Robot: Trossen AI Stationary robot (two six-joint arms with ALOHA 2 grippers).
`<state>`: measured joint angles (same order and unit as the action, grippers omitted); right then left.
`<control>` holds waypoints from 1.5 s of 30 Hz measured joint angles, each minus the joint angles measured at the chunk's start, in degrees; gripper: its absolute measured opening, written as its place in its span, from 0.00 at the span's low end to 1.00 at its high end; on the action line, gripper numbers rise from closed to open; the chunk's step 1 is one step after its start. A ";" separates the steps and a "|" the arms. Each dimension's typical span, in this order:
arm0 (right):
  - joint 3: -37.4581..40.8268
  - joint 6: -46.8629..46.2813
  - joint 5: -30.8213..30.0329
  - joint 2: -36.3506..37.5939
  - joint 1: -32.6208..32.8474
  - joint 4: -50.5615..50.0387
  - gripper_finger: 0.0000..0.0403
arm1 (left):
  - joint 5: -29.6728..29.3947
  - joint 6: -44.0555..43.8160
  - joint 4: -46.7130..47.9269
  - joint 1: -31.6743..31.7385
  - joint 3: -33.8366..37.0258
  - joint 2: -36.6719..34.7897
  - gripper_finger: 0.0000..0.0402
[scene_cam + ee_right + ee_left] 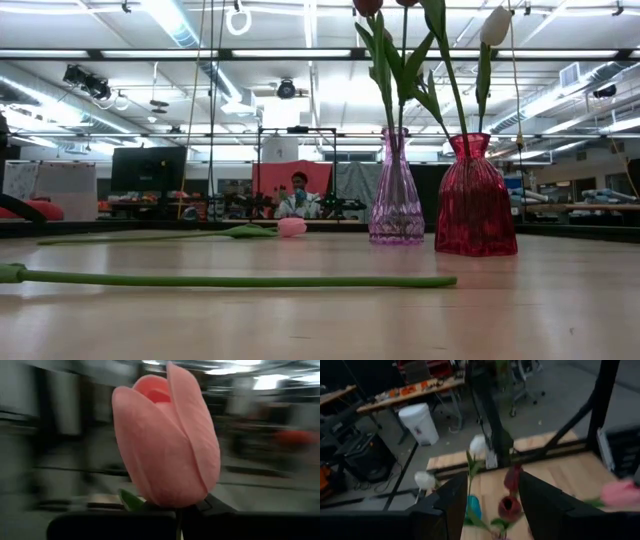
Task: Sort flowers into vase by color
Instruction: Put the pink flower into the red vase
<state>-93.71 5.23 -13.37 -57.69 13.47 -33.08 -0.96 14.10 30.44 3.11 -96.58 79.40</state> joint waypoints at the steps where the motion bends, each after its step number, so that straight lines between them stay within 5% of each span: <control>1: 0.00 -1.32 3.16 0.00 0.41 -0.07 0.02 | -1.01 0.37 0.08 -0.35 0.95 0.00 0.45; 4: -0.02 -5.59 7.32 -0.29 1.77 -2.52 0.02 | -2.81 0.45 -0.12 -0.97 3.45 0.00 0.45; 11: 3.64 -11.49 6.14 -1.18 4.79 -8.55 0.02 | -6.06 -1.06 -0.13 -3.52 8.91 -0.07 0.45; 19: 17.82 -12.31 0.45 -0.79 5.82 0.92 0.02 | -8.84 -1.36 -7.90 -4.62 20.77 -5.56 0.41; 33: 29.76 -10.13 -6.52 -0.70 6.46 13.31 0.02 | -10.33 -15.03 -14.34 -5.91 42.97 -20.06 0.38; 45: 27.55 -9.88 -7.59 0.53 6.46 13.03 0.02 | -10.42 -17.38 -16.97 -5.89 46.43 -20.13 0.38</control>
<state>-66.16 -4.65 -20.97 -57.17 19.92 -20.05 -11.38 -3.28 13.47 -2.79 -50.15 59.27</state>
